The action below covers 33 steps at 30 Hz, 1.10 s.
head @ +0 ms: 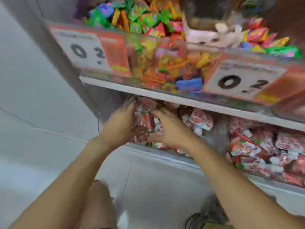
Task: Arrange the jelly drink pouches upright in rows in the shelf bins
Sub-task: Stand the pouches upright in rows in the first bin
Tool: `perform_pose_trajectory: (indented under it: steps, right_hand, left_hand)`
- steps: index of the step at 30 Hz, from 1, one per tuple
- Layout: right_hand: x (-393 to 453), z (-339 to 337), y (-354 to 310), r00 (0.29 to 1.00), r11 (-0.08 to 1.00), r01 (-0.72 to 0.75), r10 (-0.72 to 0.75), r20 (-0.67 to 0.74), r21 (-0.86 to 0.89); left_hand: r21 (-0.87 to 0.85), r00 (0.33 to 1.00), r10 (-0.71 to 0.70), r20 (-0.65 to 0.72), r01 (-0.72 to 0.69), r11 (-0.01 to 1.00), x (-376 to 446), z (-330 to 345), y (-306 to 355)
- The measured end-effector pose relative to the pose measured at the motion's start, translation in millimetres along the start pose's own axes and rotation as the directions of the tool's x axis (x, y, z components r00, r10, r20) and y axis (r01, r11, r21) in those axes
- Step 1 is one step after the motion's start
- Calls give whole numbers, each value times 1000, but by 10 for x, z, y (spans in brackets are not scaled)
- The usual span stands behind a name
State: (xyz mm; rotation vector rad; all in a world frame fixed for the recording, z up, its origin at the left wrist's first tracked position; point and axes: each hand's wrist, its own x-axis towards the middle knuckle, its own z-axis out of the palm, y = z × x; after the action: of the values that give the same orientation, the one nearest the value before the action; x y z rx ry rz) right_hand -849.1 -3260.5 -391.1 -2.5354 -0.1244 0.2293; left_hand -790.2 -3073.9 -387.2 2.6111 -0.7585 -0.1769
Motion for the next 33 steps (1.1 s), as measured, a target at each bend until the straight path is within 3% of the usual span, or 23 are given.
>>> perform_pose_trajectory:
  steps: [3,5,9,13,19,22,24,26,28,30,33]
  right_hand:
    - [-180,97,73,996,997,9,-2,-90,83]
    - [-261,113,74,991,996,-41,51,-127,79]
    - [-314,81,66,994,978,-108,102,-41,-176]
    - [-360,-46,-22,996,968,-89,83,-37,-233]
    - [-360,-137,-116,1000,945,-27,29,2,-326]
    - [-374,-257,-102,994,932,-68,94,57,-355]
    - [-379,-406,-121,983,922,-108,155,101,-372]
    - [-348,-502,-163,991,957,-74,101,85,-280]
    - [-267,-494,-247,1000,999,-28,28,-6,-44]
    - [-143,-386,-333,998,993,25,-18,-66,113]
    - [20,-202,-430,996,987,83,-77,-45,139]
  left_hand:
    - [-155,998,-17,-59,7,988,-123,-39,32]
    - [-151,997,-71,-36,65,986,-204,-131,76]
    - [-53,1000,-26,18,27,998,-286,-224,140]
    - [-79,999,-18,27,20,997,-390,-229,169]
    - [-231,994,-67,-89,45,972,-508,-295,42]
    - [-161,985,-89,-146,65,985,-433,-365,-9]
    - [-158,991,-84,-104,67,985,-401,-409,-29]
    - [-129,998,-67,-2,66,989,-400,-451,-20]
    - [-87,995,-74,62,79,993,-424,-482,9]
    - [-57,995,-96,4,96,994,-487,-513,18]
    - [-59,985,-114,-127,108,992,-622,-585,-21]
